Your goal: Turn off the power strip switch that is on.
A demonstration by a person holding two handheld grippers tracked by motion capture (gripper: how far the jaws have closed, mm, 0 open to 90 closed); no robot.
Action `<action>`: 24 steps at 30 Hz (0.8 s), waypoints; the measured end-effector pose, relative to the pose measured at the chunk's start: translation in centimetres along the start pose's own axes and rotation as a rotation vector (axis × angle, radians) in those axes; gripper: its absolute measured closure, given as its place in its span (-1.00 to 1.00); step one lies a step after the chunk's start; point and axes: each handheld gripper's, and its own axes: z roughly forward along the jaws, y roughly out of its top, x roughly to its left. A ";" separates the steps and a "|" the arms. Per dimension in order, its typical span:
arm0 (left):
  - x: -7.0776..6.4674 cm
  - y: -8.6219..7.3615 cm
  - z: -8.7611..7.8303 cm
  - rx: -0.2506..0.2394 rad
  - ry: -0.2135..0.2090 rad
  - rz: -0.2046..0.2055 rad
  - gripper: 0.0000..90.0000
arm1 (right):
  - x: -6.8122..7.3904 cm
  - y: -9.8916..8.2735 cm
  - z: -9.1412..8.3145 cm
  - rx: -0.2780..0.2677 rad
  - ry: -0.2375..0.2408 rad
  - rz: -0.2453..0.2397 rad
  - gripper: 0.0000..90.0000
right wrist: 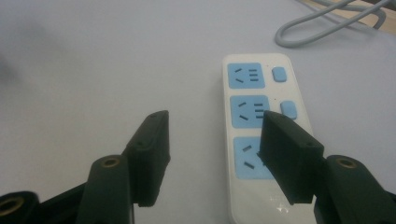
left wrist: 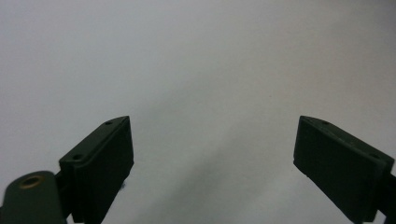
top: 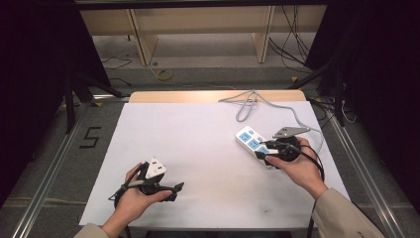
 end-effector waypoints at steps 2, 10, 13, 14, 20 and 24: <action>0.0 0.0 0.0 0.000 0.000 -0.001 -0.74 | 0.0 -0.2 -0.1 -0.005 0.002 0.001 -0.05; 0.0 0.0 0.0 -0.001 0.001 -0.005 -0.74 | 0.3 -1.4 -1.1 -0.053 0.022 0.015 -0.07; 0.0 0.0 0.0 -0.001 0.000 -0.003 -0.74 | 0.5 -2.0 -1.4 -0.066 0.029 0.011 -0.07; 0.0 0.0 0.0 -0.001 0.001 -0.003 -0.74 | 0.6 -2.3 -1.5 -0.073 0.034 0.010 -0.07; 0.1 0.0 -0.1 -0.001 0.002 -0.004 -0.74 | 0.9 -3.3 -2.0 -0.094 0.045 0.011 -0.10; 0.1 0.0 -0.1 -0.002 0.004 -0.004 -0.74 | 1.3 -3.8 -2.2 -0.107 0.056 0.009 -0.13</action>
